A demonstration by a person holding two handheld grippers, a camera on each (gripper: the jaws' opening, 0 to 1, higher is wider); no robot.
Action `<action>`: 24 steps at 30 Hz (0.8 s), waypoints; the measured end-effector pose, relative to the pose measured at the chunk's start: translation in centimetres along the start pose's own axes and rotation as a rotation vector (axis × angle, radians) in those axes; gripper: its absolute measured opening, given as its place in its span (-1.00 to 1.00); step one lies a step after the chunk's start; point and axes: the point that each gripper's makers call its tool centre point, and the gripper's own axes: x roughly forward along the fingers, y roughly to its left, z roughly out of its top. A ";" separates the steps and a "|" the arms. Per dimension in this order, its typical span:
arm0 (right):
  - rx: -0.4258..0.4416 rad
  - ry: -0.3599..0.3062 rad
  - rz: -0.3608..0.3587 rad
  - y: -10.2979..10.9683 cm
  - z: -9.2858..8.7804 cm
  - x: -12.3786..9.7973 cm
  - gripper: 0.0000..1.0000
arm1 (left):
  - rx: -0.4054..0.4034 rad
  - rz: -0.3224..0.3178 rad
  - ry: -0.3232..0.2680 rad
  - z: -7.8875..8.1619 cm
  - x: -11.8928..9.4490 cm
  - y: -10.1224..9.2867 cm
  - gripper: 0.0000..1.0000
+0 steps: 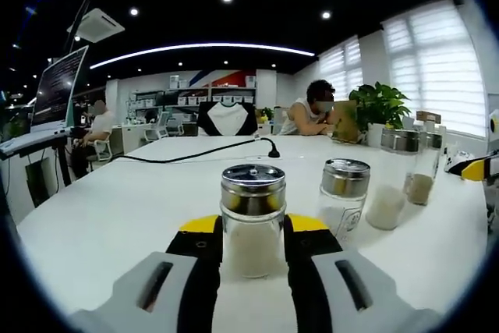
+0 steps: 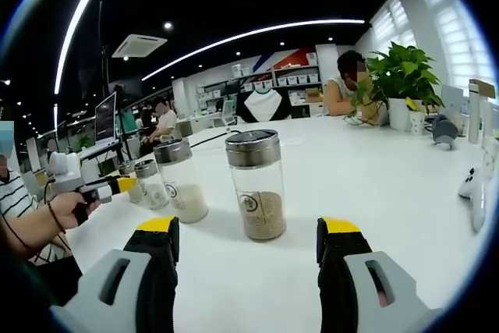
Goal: Rotate the seasoning bottle until the label or dispensing opening points toward the visible target arrow and the bottle remains upright within the marked orientation range
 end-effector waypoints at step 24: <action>-0.010 0.006 0.010 0.1 0.0 0.2 0.44 | 0.027 -0.136 -0.016 0.1 -0.1 -0.3 -0.36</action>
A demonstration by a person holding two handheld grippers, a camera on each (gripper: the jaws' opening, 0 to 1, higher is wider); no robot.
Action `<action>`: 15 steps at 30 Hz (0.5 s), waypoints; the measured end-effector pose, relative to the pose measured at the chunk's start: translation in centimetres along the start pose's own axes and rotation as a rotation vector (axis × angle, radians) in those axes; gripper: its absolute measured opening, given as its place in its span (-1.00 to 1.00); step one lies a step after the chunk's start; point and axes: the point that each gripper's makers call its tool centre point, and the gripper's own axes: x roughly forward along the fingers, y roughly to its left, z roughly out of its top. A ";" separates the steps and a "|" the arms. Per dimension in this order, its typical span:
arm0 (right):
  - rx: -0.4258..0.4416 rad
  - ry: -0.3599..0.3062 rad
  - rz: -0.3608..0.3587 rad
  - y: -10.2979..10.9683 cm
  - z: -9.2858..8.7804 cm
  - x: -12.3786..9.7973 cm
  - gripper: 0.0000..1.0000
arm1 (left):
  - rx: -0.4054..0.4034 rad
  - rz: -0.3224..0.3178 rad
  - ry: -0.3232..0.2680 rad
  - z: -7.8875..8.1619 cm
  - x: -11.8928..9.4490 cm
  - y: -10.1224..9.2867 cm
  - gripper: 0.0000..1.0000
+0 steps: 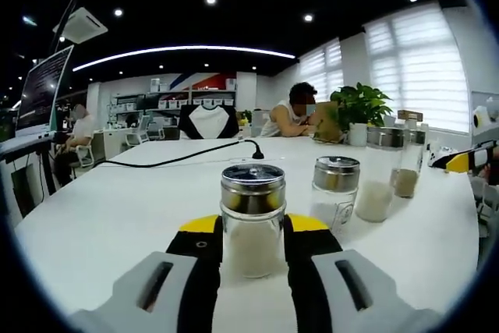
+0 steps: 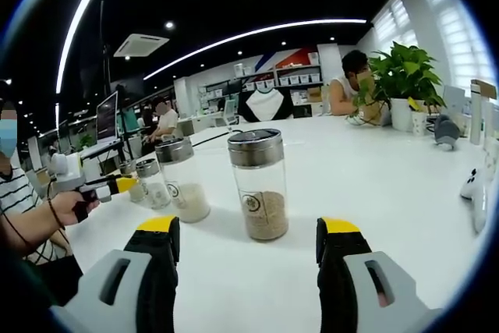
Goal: Rotate the seasoning bottle until the label or dispensing opening points toward the visible target arrow and the bottle remains upright within the marked orientation range
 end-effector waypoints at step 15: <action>-0.005 0.001 0.001 -0.2 0.0 0.0 0.44 | 0.028 -0.134 -0.009 0.0 0.1 -0.1 -0.36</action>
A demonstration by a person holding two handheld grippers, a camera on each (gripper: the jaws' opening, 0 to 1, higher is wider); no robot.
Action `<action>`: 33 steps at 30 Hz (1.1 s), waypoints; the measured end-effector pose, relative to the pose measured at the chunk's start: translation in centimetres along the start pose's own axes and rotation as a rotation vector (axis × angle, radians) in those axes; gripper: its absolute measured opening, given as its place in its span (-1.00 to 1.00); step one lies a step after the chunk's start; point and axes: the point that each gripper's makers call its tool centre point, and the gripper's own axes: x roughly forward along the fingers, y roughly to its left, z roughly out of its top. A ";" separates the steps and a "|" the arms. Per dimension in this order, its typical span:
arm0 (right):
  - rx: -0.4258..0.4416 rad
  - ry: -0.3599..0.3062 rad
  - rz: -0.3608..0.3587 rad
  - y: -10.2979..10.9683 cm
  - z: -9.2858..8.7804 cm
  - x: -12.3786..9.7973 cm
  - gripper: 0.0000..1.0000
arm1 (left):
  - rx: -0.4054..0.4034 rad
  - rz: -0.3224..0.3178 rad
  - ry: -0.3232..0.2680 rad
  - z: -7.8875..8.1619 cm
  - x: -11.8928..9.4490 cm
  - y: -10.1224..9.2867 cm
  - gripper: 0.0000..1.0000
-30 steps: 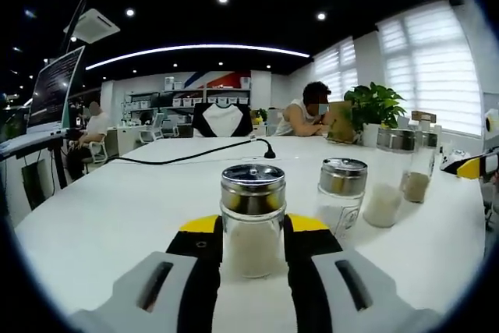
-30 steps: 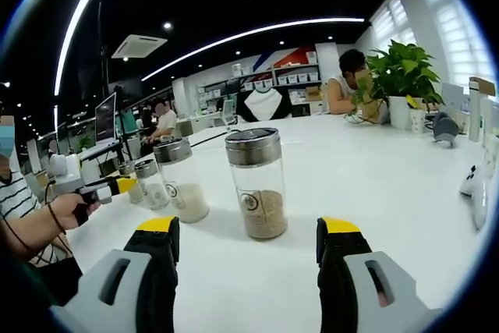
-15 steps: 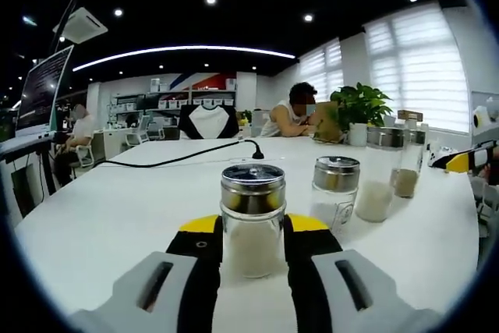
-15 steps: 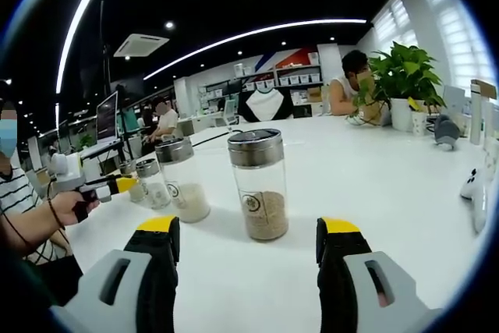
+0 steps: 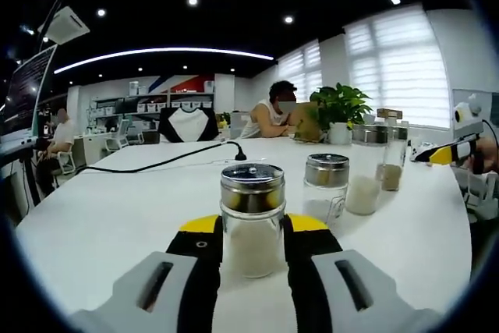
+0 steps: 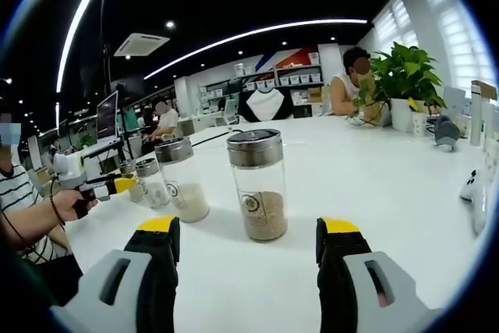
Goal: Rotate the seasoning bottle until the label or dispensing opening points toward the visible target arrow and the bottle remains upright within the marked orientation range
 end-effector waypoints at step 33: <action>-0.015 0.004 0.001 -0.2 0.2 -0.1 0.44 | 0.054 -0.371 0.012 0.0 0.1 -0.9 -0.36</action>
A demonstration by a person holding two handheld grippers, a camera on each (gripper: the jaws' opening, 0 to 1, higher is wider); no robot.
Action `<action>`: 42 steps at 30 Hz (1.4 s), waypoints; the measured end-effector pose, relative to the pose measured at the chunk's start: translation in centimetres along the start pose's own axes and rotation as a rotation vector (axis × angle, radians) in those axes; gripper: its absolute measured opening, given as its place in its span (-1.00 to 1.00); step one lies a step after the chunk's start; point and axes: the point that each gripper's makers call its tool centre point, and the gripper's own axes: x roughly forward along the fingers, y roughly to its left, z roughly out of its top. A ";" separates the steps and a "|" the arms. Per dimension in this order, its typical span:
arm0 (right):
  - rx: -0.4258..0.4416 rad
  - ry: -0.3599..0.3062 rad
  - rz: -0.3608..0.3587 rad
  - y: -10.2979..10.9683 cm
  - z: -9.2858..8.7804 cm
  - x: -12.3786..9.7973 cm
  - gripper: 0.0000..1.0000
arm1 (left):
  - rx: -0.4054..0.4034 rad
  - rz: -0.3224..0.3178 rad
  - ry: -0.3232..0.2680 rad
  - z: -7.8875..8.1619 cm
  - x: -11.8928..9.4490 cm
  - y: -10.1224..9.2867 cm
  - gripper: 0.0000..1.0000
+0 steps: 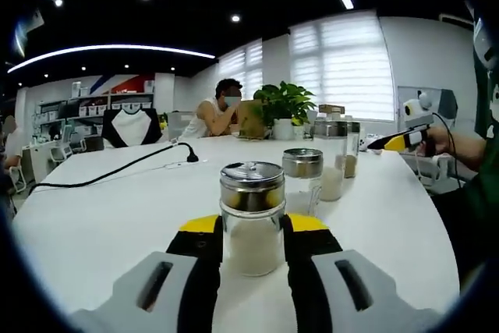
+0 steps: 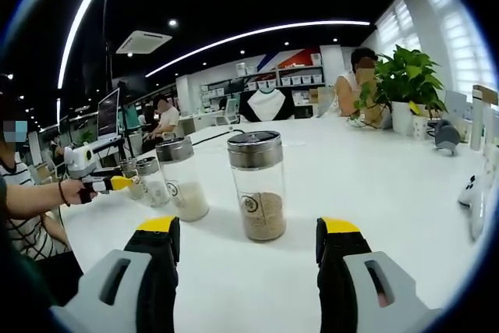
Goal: Rotate the seasoning bottle until the label or dispensing opening points toward the visible target arrow and the bottle remains upright within the marked orientation range
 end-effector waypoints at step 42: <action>-0.010 0.008 -0.014 -0.5 -0.3 -0.1 0.45 | 0.035 0.131 0.033 -0.4 -1.7 0.5 0.02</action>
